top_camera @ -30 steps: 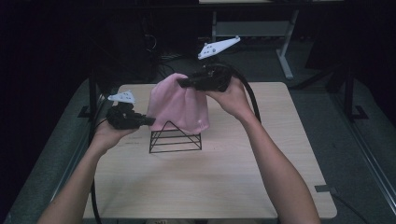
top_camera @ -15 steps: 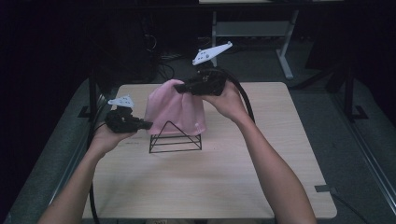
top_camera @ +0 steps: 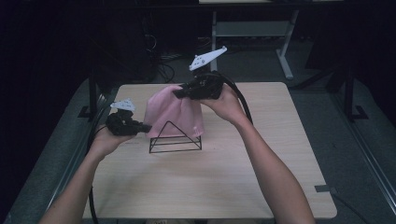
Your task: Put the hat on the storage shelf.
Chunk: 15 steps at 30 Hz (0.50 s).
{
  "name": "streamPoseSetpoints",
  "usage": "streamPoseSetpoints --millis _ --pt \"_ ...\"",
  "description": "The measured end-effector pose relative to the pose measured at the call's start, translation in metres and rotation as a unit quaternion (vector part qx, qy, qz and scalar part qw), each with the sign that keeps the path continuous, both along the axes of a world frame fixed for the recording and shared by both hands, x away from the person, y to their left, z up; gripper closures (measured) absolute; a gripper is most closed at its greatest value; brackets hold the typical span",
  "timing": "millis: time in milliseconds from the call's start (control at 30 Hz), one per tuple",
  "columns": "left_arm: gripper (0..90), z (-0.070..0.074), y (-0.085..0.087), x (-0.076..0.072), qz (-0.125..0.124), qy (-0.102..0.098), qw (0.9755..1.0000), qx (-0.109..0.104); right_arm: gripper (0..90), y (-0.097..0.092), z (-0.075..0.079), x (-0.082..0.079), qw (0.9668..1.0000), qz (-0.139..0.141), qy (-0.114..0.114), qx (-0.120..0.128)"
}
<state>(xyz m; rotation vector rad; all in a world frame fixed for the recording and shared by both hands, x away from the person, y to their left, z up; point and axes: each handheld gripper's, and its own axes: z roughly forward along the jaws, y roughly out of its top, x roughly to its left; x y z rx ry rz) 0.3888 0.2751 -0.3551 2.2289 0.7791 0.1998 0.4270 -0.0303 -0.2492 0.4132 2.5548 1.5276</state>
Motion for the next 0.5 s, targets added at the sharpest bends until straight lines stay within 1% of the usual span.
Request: streamPoseSetpoints --millis 33,100,133,167,233,300,367,500 --pt "83.0 -0.002 0.000 0.000 0.001 0.002 1.0000 -0.002 76.7 0.000 -0.002 0.000 1.0000 -0.001 0.004 -0.001" --pt "83.0 -0.005 0.000 0.000 0.000 0.007 1.0000 0.005 76.7 0.000 -0.005 0.000 1.0000 -0.001 0.009 -0.001" --pt "83.0 -0.006 0.000 0.000 0.000 0.005 0.9999 0.012 76.7 0.001 -0.007 0.000 0.9999 0.000 0.010 -0.003" --pt "83.0 -0.007 0.000 0.000 0.002 0.006 0.9999 0.011 76.7 0.001 -0.009 0.001 0.9999 0.001 0.010 -0.005" --pt "83.0 -0.009 0.000 0.000 -0.002 0.008 0.9998 0.018 76.7 0.003 -0.011 0.001 0.9998 0.003 0.017 -0.006" --pt "83.0 -0.012 0.000 0.000 0.002 0.012 0.9998 0.015 76.7 0.004 -0.013 0.000 0.9998 0.004 0.017 -0.010" --pt "83.0 -0.014 0.001 0.000 0.001 0.014 0.9998 0.017 76.6 0.006 -0.015 0.000 0.9998 0.005 0.016 -0.011" --pt "83.0 -0.019 0.000 0.000 0.000 0.018 0.9995 0.026 76.7 0.007 -0.020 -0.001 0.9995 0.007 0.024 -0.016"
